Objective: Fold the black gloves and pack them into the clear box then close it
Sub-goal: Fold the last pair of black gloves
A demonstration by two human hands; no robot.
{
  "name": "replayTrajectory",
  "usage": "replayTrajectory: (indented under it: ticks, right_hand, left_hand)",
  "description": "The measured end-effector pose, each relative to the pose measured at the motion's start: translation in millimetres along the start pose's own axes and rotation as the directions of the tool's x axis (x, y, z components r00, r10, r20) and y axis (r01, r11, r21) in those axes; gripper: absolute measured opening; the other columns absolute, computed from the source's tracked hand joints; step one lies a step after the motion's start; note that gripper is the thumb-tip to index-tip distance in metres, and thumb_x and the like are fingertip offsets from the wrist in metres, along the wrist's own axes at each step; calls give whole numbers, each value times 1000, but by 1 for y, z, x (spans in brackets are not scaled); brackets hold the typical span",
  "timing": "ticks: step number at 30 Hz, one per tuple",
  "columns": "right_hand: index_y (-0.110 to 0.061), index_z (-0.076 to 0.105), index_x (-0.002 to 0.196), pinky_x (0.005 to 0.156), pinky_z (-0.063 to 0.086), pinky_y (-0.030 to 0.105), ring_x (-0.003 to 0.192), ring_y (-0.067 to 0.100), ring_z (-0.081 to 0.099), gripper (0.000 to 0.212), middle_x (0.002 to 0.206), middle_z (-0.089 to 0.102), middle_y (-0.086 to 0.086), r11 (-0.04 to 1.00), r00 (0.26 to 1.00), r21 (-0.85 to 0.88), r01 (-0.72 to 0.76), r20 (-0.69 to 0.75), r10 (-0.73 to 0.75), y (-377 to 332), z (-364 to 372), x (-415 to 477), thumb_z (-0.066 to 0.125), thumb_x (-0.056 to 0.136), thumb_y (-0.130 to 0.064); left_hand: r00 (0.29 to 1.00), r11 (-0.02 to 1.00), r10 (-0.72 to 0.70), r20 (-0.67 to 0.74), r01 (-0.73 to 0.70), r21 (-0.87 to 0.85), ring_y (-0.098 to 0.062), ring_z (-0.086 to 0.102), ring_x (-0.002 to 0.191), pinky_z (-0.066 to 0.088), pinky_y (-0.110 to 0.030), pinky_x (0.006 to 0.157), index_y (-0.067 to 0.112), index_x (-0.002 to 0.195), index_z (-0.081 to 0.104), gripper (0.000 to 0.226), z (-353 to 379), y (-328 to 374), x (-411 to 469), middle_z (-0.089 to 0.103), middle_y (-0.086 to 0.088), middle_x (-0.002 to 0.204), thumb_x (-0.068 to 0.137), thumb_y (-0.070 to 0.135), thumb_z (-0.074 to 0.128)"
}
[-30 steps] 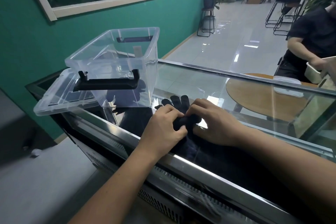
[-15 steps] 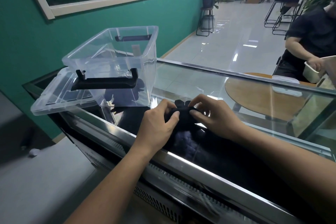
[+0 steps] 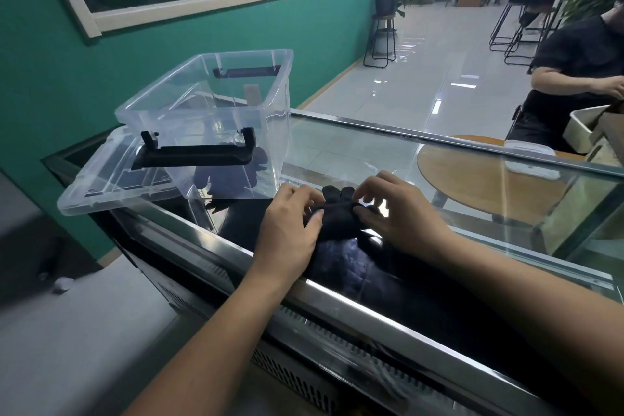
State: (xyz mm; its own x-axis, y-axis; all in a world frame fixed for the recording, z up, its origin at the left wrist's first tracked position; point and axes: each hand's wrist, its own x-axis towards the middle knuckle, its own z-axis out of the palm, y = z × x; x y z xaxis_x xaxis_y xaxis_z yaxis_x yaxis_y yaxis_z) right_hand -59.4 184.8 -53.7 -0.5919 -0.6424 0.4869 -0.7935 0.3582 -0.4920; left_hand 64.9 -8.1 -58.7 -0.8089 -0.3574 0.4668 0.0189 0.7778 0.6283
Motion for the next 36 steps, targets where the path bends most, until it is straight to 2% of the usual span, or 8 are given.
replayTrajectory:
  ticks: [2,5,9,12,16,25,31,36]
  right_hand:
    - [-25,73,101,76,48,19,88,11,62,12,104,62,-8,998,999,-39,42,6,-41,-2,-1,0,77,93,-18]
    - [-25,77,101,77,55,36,94,18,62,13,106,69,-8,982,987,-106,158,42,-155,-1,0,1,76,95,-13]
    - [-26,76,104,82,54,43,93,17,63,17,108,71,-9,978,981,-96,184,74,-177,0,-1,1,73,95,-11]
    - [-28,72,107,90,51,41,101,17,62,16,109,67,-8,982,978,-63,177,125,-168,-7,-5,-1,72,91,-28]
    - [-28,66,111,92,50,40,103,16,58,29,112,63,-8,979,971,-86,182,174,-166,-9,-5,-1,68,87,-43]
    - [-28,68,110,81,43,21,89,6,57,19,98,70,-13,996,994,-6,86,75,-85,-7,-4,0,74,92,-25]
    - [-31,69,106,77,56,33,83,13,70,11,91,76,-14,989,997,139,-42,77,31,-8,-8,-2,75,97,-30]
    - [-30,70,102,79,57,39,88,9,67,12,93,71,-15,994,999,99,-48,20,46,-1,-2,1,78,94,-34]
  left_hand:
    - [999,999,42,20,-43,15,-2,62,91,47,-7,83,23,107,76,22,0,-1,-1,63,11,107,95,4,74]
    - [994,994,98,36,-100,33,-10,65,101,57,-25,90,23,106,78,28,-2,-1,-2,67,12,106,95,-1,71]
    - [993,995,99,57,-101,26,-9,63,109,56,-30,98,23,110,79,18,-2,3,-3,68,13,109,95,14,71]
    - [989,995,81,126,-87,48,-9,59,116,54,-31,104,28,115,73,28,-2,4,-4,62,17,114,88,34,75]
    - [985,993,50,162,-66,93,-10,57,118,54,-36,104,32,120,67,34,-1,3,-2,59,17,118,87,31,75]
    - [995,998,27,97,-31,46,-10,60,104,51,-27,92,27,115,68,17,-4,8,-4,66,11,106,99,31,61]
    - [994,998,-51,94,48,34,-10,62,91,48,-24,77,29,112,67,15,-6,8,-6,64,8,98,104,39,57]
    - [998,998,-37,45,35,49,-12,61,101,55,-36,90,24,105,70,18,-2,2,-2,66,11,101,107,36,57]
